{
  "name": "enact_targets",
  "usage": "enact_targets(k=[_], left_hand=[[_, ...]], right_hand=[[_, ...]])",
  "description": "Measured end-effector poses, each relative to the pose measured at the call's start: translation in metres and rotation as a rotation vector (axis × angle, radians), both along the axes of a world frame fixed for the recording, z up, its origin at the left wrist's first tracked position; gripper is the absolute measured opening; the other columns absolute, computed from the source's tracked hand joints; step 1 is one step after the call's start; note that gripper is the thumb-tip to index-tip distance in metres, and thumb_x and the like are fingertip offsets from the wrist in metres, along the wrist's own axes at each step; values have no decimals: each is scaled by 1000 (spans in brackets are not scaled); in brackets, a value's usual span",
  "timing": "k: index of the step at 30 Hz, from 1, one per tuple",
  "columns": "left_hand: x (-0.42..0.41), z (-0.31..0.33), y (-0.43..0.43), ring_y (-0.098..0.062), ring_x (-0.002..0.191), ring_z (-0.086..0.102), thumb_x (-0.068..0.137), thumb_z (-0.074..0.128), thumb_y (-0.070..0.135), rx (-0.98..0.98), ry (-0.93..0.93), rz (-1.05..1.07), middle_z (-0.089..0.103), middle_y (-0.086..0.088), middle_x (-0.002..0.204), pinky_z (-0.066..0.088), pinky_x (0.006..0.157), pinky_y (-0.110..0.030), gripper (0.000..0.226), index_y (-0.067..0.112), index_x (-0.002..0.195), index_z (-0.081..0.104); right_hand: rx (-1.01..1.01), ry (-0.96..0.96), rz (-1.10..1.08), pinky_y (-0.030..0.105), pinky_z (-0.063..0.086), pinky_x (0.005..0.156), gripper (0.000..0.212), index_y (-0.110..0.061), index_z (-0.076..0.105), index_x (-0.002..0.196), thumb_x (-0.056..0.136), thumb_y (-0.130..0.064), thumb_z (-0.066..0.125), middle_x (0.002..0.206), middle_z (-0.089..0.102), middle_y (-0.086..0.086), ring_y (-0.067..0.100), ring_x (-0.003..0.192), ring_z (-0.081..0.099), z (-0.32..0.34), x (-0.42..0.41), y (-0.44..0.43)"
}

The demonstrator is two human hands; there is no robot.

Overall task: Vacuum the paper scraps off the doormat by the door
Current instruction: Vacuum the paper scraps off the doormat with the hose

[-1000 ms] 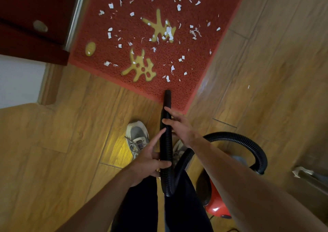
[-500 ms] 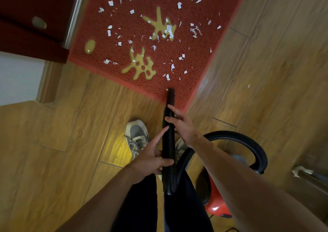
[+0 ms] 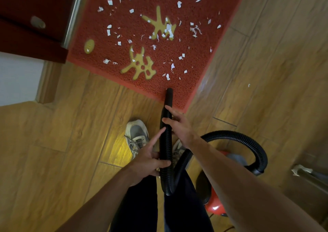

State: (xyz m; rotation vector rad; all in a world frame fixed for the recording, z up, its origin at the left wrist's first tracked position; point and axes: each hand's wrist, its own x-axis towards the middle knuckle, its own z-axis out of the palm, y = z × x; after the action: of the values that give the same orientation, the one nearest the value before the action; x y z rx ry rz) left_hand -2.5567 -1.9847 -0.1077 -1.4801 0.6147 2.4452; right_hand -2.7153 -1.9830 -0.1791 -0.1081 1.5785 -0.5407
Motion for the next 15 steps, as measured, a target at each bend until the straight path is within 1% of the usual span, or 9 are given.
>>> enact_targets(k=[2,3,5,7,9,12,15], left_hand=[[-4,1,2,-24,97,71,86,70,-5,2,0,-4,72,-12,96,60,84,-52,97,72,133,33],[-5,1,3,-26,99,71,86,70,-5,2,-7,-2,72,-13,99,60,83,-52,97,72,133,33],[-4,-1,3,-28,101,71,86,70,-5,6,-20,13,73,-12,99,59,84,-53,97,71,134,32],[-1,-2,3,-27,99,72,86,70,-5,5,-27,25,74,-9,95,58,85,-55,98,70,136,31],[4,-3,1,-25,96,73,87,69,-6,1,-33,46,74,-6,93,60,83,-52,97,67,138,31],[9,-3,-1,-17,88,73,87,67,-8,4,-41,85,75,1,87,61,77,-44,97,64,140,30],[11,-1,-2,-16,88,73,88,66,-8,6,-35,107,76,1,88,61,78,-44,97,65,140,30]], right_hand=[[6,3,9,32,53,91,54,-24,49,143,94,-7,61,120,60,2,11,96,61,-1,-3,3],[8,4,19,33,53,92,54,-25,49,143,94,-8,61,122,61,4,12,97,62,-2,-3,3],[10,18,47,37,52,98,55,-26,49,143,93,-9,62,128,61,6,17,106,62,-7,-1,2],[11,31,75,41,50,101,55,-27,50,143,92,-11,64,130,61,5,20,113,62,-10,3,-1],[18,22,70,41,51,101,55,-28,51,142,91,-12,65,130,61,5,20,113,62,-12,9,-3],[3,24,102,39,51,100,54,-32,53,139,89,-15,66,125,63,3,19,111,63,-13,17,-10],[-8,35,161,38,52,99,52,-37,57,136,88,-19,67,120,65,0,16,106,65,-13,20,-18]])
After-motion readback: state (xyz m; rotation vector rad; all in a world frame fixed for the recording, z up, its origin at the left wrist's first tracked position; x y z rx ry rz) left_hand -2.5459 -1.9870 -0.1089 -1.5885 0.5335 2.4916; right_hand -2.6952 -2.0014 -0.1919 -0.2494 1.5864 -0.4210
